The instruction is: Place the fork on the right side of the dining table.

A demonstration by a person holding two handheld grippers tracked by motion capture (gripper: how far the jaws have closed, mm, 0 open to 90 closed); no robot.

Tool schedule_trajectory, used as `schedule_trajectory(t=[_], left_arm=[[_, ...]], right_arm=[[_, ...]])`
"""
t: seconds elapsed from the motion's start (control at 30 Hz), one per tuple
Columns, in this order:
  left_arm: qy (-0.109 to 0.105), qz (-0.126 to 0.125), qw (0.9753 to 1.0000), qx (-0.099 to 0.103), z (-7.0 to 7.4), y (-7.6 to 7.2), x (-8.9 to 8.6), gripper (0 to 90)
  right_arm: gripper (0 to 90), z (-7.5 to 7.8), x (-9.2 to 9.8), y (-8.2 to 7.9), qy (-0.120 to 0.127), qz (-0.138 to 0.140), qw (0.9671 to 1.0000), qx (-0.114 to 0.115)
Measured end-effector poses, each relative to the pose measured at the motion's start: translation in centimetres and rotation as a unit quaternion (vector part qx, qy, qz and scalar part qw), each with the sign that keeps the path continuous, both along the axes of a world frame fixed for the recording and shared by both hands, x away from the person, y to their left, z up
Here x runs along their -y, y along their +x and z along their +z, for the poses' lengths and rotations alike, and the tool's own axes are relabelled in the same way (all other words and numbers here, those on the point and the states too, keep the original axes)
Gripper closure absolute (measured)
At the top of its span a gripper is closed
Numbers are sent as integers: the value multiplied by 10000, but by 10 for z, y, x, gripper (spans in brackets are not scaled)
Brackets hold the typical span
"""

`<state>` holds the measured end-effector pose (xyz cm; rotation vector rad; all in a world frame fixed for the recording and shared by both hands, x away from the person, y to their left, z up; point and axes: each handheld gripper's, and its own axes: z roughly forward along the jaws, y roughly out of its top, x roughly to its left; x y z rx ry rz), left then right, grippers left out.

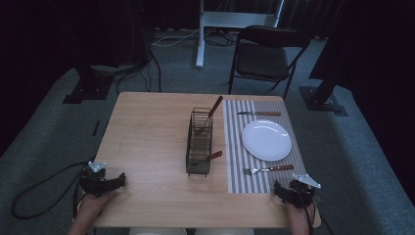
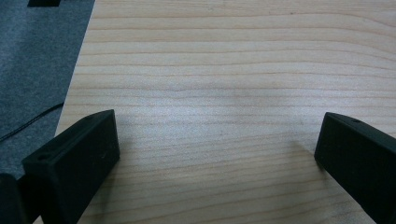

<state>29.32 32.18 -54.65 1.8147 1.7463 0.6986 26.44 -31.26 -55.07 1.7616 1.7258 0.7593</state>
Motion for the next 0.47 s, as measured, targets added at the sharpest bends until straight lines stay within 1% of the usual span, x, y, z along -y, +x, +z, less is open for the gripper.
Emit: schedule_trajectory(t=[0.3,0.47], left_arm=[[0,-5,10000,-1,0,0,0,3],[5,47,10000,6,0,0,2,2]], right_arm=[[117,0,0,0,-4,-23,10000,-13],[116,0,1,0,-3,-24,10000,-16]])
